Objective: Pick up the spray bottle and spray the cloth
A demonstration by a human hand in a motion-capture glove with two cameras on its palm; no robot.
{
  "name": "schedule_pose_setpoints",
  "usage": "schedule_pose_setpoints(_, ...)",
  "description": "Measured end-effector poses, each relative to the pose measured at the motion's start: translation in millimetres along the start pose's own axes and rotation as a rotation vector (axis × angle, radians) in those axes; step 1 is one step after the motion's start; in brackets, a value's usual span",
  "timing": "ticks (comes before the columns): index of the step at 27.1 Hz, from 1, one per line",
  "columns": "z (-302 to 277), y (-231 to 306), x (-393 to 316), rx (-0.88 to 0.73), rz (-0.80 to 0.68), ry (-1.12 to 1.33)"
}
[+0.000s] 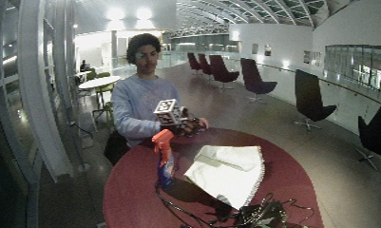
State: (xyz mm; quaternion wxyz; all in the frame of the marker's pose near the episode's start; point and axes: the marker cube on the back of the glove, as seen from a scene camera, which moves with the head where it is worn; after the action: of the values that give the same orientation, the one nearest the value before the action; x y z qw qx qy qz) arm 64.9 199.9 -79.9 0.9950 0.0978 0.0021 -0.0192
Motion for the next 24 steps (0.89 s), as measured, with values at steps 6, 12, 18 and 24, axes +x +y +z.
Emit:
schedule_pose_setpoints(6,-28,49,48,0.061,0.091,0.044)
schedule_pose_setpoints(12,-40,55,77,0.164,0.168,-0.049)
schedule_pose_setpoints(18,-50,50,93,0.301,0.233,-0.303)
schedule_pose_setpoints(24,-60,51,105,0.389,0.337,-0.576)
